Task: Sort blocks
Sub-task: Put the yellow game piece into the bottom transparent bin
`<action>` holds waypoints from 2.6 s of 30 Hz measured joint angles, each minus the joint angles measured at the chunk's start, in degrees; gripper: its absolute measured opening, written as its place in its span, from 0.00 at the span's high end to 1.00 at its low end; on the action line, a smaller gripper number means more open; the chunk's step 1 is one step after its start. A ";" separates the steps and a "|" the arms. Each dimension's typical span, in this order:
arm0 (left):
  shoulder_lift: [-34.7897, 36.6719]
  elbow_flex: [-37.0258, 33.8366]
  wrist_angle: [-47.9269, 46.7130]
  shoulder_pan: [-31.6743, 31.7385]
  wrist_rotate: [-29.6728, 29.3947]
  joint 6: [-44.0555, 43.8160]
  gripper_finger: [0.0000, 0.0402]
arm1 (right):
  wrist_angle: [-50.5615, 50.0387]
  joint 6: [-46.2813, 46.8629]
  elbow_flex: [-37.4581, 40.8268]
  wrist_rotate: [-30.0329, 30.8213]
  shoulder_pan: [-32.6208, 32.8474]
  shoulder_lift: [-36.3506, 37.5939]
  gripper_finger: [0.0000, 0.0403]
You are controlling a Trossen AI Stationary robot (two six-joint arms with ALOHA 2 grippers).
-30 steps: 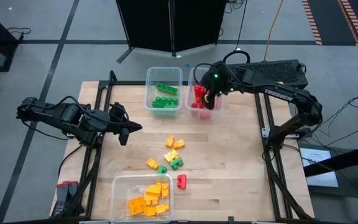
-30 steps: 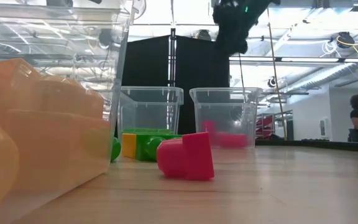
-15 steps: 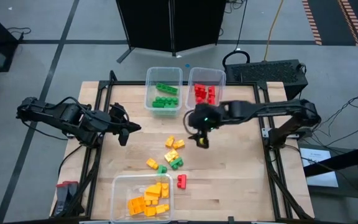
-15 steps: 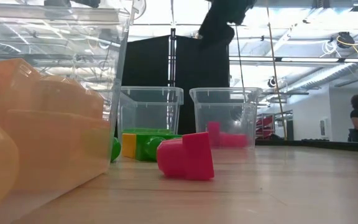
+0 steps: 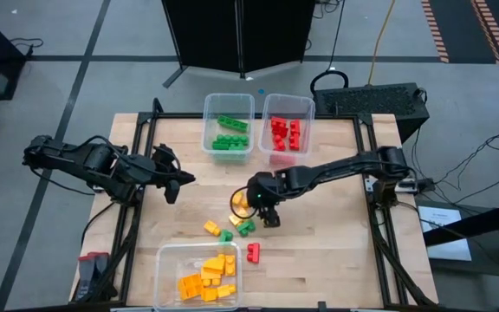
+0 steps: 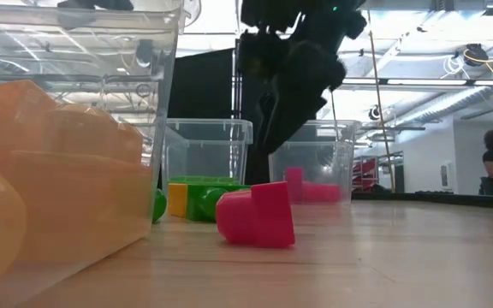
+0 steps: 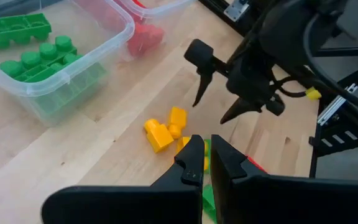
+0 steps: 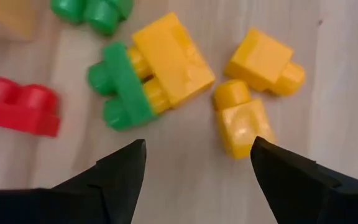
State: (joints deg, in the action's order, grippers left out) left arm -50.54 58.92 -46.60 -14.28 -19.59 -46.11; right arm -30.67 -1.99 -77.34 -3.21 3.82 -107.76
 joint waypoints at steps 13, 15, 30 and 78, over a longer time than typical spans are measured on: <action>0.00 0.00 -0.97 0.00 0.02 0.00 1.00 | 7.03 -2.37 -0.02 0.26 -4.37 -5.85 0.30; 0.00 0.00 -0.99 0.00 0.02 0.00 1.00 | 7.05 -2.40 -0.01 -0.14 -4.55 -6.58 0.30; 0.01 0.00 -1.04 0.00 0.02 0.00 1.00 | 9.55 -4.63 -0.07 0.08 -4.60 -9.61 0.44; 0.01 0.00 -3.95 -1.37 0.04 1.53 1.00 | 4.30 10.09 -44.62 -8.69 13.97 -19.39 0.69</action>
State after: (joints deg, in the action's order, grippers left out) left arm -50.54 58.92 -50.55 -15.66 -19.55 -44.57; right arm -26.37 8.10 -121.96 -11.90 17.79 -127.14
